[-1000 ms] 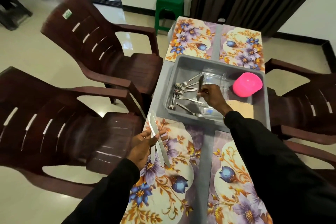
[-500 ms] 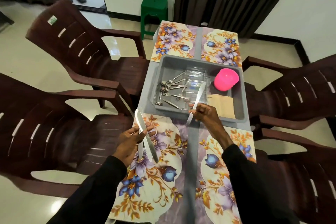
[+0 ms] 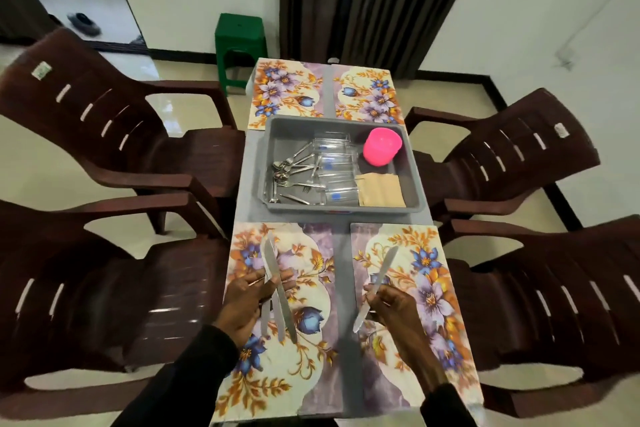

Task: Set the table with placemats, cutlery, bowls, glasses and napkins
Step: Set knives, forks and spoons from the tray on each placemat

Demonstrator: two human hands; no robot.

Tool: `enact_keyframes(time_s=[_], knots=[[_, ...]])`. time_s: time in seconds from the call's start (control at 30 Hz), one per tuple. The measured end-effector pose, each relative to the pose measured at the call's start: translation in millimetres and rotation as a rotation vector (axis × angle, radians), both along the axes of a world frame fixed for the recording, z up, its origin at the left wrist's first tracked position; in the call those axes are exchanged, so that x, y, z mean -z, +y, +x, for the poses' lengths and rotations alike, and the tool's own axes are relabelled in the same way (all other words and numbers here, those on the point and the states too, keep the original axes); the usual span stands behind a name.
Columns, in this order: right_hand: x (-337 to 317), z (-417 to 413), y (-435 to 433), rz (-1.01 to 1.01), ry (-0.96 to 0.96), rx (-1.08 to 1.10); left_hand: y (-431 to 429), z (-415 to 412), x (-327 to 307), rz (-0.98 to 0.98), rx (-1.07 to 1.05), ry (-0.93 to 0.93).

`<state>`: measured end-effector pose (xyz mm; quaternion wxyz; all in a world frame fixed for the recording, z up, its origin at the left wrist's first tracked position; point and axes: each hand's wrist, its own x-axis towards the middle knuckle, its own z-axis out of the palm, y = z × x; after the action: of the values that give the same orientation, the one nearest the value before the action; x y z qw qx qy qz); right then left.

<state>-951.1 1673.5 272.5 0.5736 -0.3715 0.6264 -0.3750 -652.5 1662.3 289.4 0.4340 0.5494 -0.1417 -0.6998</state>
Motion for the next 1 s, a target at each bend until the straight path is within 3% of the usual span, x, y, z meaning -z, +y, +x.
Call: enact_keyframes(time_s=[0.33,0.47,0.63,1.0], knots=[[0.7,24.1,71.7,-0.029,0.142,0.115,42.7,-14.6,-1.3,-0.059,0.177,0.040],[5.9,17.7,102.5,-0.005,0.094,0.239,55.9,-25.8,9.1,-0.037,0.263,0.068],[20.4,-11.5,123.9,0.061,0.135,0.231,66.5,-43.7,20.3,-0.041,0.407,0.081],[52.5,-112.0,137.6,0.205,0.168,0.224,87.6,-109.2,33.5,0.065,0.295,-0.005]])
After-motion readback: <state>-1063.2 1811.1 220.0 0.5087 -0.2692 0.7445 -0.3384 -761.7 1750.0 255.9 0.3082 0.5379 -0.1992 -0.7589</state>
